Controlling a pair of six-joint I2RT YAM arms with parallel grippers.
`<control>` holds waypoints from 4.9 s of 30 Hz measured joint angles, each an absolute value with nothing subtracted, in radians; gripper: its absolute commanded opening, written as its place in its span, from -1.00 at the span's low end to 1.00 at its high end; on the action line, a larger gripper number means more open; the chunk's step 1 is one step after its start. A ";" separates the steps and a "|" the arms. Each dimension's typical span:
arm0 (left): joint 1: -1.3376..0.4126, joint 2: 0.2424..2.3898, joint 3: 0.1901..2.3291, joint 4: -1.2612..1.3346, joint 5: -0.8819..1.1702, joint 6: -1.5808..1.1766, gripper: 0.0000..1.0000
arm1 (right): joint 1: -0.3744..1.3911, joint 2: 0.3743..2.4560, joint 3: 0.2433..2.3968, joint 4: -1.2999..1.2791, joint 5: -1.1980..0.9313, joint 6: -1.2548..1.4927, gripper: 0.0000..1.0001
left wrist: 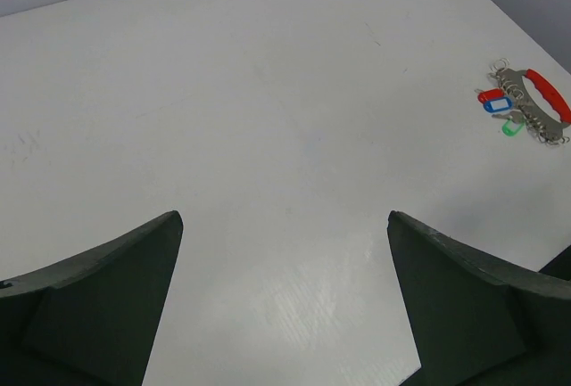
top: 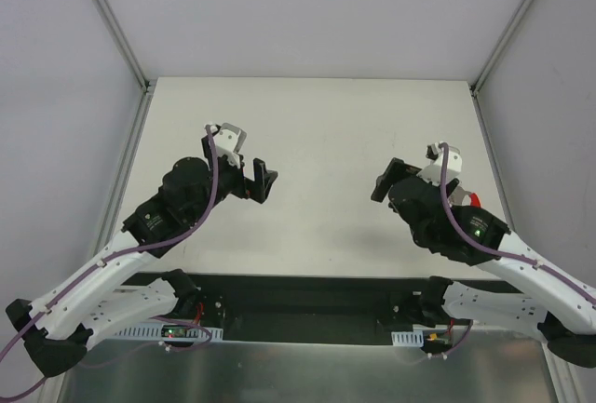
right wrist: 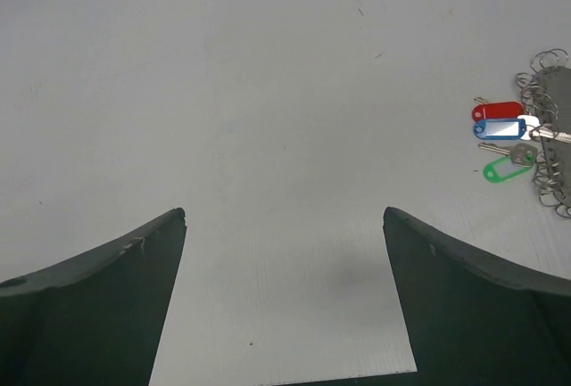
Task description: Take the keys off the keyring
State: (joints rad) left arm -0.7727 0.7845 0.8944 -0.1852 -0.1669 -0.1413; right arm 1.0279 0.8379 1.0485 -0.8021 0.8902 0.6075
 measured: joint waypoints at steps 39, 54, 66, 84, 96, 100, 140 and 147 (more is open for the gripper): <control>-0.773 0.842 0.894 -0.192 -0.174 -0.139 0.98 | -0.174 1.237 0.813 -0.702 0.440 0.543 0.47; -0.774 0.841 0.862 -0.177 -0.273 -0.085 0.98 | -0.261 1.441 0.826 -0.429 0.173 0.257 0.36; -0.773 0.811 0.861 -0.170 -0.236 -0.069 0.98 | -0.267 1.589 0.903 -0.398 0.105 0.149 -0.19; -0.774 0.747 0.861 -0.170 -0.210 -0.070 0.98 | 0.284 1.579 0.913 -0.354 -0.042 0.149 -0.21; -0.774 0.746 0.861 -0.170 -0.208 -0.070 0.98 | 0.566 1.553 0.944 -0.382 0.138 0.228 -0.10; -0.774 0.746 0.860 -0.170 -0.208 -0.070 0.98 | 0.535 1.456 0.945 -0.443 0.262 0.284 -0.04; -0.774 0.735 0.856 -0.170 -0.189 -0.071 0.98 | 0.420 1.595 0.904 -0.265 0.108 0.140 -0.89; -0.774 0.735 0.855 -0.170 -0.189 -0.071 0.98 | 0.590 1.611 0.946 -0.266 0.112 0.122 -0.86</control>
State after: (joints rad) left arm -0.7738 0.7345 0.8555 -0.1699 -0.1894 -0.0711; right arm 0.5900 1.6112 0.9459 -0.2665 0.1120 0.1219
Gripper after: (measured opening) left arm 0.991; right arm 0.066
